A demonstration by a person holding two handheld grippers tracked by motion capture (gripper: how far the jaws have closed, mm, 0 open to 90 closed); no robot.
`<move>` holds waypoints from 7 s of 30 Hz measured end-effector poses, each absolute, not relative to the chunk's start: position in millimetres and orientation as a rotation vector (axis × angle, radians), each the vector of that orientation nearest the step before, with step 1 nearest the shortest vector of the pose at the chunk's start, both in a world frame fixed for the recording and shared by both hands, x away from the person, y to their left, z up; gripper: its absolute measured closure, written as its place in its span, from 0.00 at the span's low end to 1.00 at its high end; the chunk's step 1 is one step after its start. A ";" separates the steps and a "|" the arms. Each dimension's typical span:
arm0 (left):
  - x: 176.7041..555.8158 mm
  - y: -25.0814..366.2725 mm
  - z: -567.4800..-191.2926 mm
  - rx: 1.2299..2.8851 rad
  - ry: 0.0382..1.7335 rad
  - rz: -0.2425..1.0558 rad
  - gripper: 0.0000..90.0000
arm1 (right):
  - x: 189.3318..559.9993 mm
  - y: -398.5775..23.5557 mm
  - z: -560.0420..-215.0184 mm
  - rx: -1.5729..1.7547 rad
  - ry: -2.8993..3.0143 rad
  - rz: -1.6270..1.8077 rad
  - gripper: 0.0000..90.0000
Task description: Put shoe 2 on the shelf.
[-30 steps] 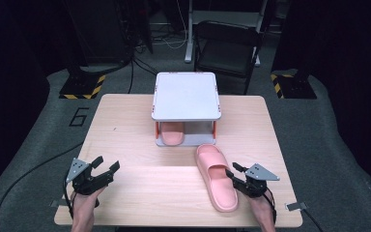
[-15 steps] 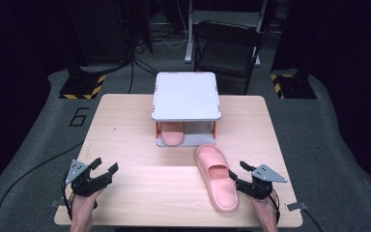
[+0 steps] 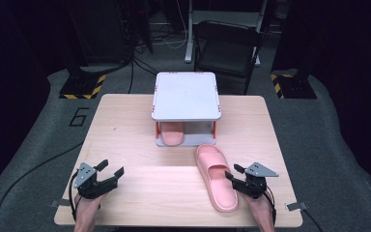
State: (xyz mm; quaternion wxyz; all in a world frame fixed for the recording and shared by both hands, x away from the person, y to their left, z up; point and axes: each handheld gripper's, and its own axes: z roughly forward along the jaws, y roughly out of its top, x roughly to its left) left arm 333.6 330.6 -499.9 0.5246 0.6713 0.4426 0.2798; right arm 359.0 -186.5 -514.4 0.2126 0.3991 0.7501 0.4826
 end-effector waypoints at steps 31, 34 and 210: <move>329.2 346.4 -507.6 1.555 1.109 0.655 0.28 | 423.0 -128.4 -485.0 1.196 1.914 1.194 0.92; 328.9 347.2 -507.3 1.548 1.107 0.655 0.28 | 437.5 -121.2 -487.2 1.226 1.896 1.157 0.92; 335.2 361.7 -522.9 1.490 1.248 0.664 0.25 | 331.3 -213.8 -505.5 1.173 1.648 1.461 0.17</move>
